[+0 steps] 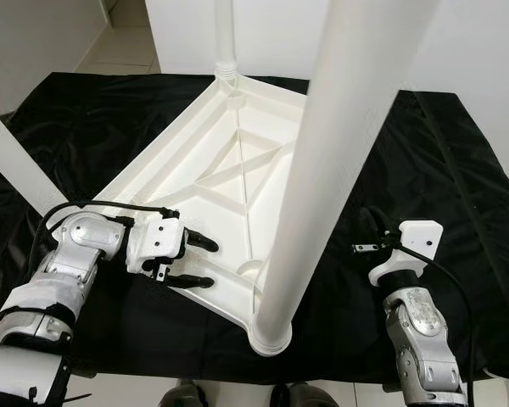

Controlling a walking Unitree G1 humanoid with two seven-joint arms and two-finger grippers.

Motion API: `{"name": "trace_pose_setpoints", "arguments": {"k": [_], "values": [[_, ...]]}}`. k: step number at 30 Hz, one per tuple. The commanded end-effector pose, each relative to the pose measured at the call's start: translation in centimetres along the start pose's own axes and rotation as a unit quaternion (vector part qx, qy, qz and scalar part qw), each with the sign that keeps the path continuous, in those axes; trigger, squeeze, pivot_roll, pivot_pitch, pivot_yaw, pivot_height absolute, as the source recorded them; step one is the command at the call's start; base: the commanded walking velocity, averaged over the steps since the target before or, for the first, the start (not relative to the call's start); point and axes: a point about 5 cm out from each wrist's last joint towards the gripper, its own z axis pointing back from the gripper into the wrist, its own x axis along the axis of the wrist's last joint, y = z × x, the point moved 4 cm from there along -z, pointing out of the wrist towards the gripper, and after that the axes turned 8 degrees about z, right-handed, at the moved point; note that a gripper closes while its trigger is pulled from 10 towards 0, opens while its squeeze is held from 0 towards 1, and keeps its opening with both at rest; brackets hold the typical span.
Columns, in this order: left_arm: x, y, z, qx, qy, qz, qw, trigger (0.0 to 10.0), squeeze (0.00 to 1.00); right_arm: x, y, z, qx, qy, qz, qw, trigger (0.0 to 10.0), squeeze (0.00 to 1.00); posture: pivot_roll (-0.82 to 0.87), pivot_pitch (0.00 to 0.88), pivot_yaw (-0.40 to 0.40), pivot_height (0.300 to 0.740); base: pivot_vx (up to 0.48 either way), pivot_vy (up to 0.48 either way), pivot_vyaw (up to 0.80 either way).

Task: Building children table

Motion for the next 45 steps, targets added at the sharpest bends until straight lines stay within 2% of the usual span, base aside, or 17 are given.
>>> {"name": "trace_pose_setpoints", "arguments": {"k": [1,5,6,7,10,11,14,15,16,17,20,24,31,39,40,45], "values": [[-1.6,2.5,-0.3,0.153,0.027,0.034,0.987,10.0,0.0,-0.2,0.1,0.2,0.003,0.005,-0.002,1.0,10.0,0.0,0.03,0.084,0.007,0.74,0.0,0.0,0.0],[-1.9,3.0,-0.5,0.165,0.043,0.029,0.985,10.0,0.0,-0.3,0.1,0.2,0.003,0.006,-0.002,1.0,10.0,0.0,0.03,0.085,0.009,0.74,0.0,0.0,0.0],[-2.3,3.2,-0.6,0.164,0.059,0.034,0.984,10.0,0.0,-0.3,0.2,0.2,0.003,0.006,-0.002,1.0,10.0,0.0,0.03,0.084,0.013,0.74,0.0,0.0,0.0],[-2.7,3.4,-0.7,0.166,0.075,0.051,0.982,10.0,0.0,-0.3,0.3,0.2,0.003,0.007,-0.002,1.0,10.0,0.0,0.02,0.084,0.015,0.74,0.0,0.0,0.0],[-2.9,3.6,-0.7,0.168,0.081,0.062,0.981,10.0,0.0,-0.3,0.3,0.3,0.003,0.007,-0.002,1.0,10.0,0.0,0.02,0.082,0.019,0.74,0.0,0.0,0.0],[-3.1,3.9,-0.6,0.173,0.085,0.084,0.978,9.3,0.0,-0.4,0.3,0.3,0.001,0.008,-0.002,1.0,10.0,0.0,0.02,0.081,0.019,0.74,0.0,0.0,0.0],[-3.2,4.1,-0.5,0.176,0.085,0.098,0.976,9.3,0.0,-0.4,0.2,0.4,-0.001,0.009,-0.002,1.0,10.0,0.0,0.02,0.081,0.019,0.74,0.0,0.0,0.0],[-3.1,4.3,-0.3,0.18,0.085,0.097,0.975,2.1,0.0,-0.4,0.2,0.4,-0.001,0.009,-0.002,1.0,10.0,0.0,0.02,0.078,0.02,0.74,0.0,0.0,0.0],[-3.1,4.3,-0.3,0.18,0.085,0.097,0.975,2.1,0.0,-0.4,0.2,0.4,-0.001,0.009,-0.002,1.0,10.0,0.0,0.02,0.078,0.02,0.74,0.0,0.0,0.0],[-3.1,4.3,0.0,0.179,0.082,0.096,0.976,0.0,0.0,-0.5,0.2,0.4,-0.001,0.01,-0.001,1.0,10.0,0.0,0.02,0.078,0.019,0.74,0.0,0.0,0.0],[-2.8,4.1,0.3,0.17,0.074,0.084,0.979,0.0,0.0,-0.5,0.2,0.4,-0.001,0.01,-0.001,1.0,10.0,0.0,0.02,0.079,0.018,0.74,0.0,0.0,0.0],[-2.9,3.9,0.6,0.168,0.069,0.089,0.979,0.0,0.0,-0.5,0.2,0.3,0.0,0.011,-0.001,1.0,10.0,0.0,0.03,0.083,0.013,0.74,0.0,0.0,0.0],[-2.2,2.2,0.6,0.102,0.032,0.104,0.989,0.0,0.0,-0.5,0.4,0.1,0.005,0.01,-0.001,1.0,10.0,0.0,0.04,0.085,0.008,0.74,0.0,0.0,0.0],[-1.5,3.1,0.5,0.127,0.014,0.106,0.986,0.0,0.0,-0.4,0.3,0.0,0.004,0.008,0.0,1.0,10.0,0.0,0.04,0.089,0.013,0.74,0.0,0.0,0.0],[-0.9,3.6,0.3,0.141,0.003,0.101,0.985,0.0,0.0,-0.4,0.1,-0.1,-0.003,0.007,-0.002,1.0,10.0,0.0,0.04,0.092,0.016,0.74,0.0,0.0,0.0],[-0.6,4.1,-0.4,0.163,-0.002,0.097,0.982,0.0,0.0,-0.3,-0.9,-0.1,-0.037,0.003,0.002,0.999,10.0,0.0,0.03,0.096,0.02,0.74,0.0,0.0,0.0]]}}
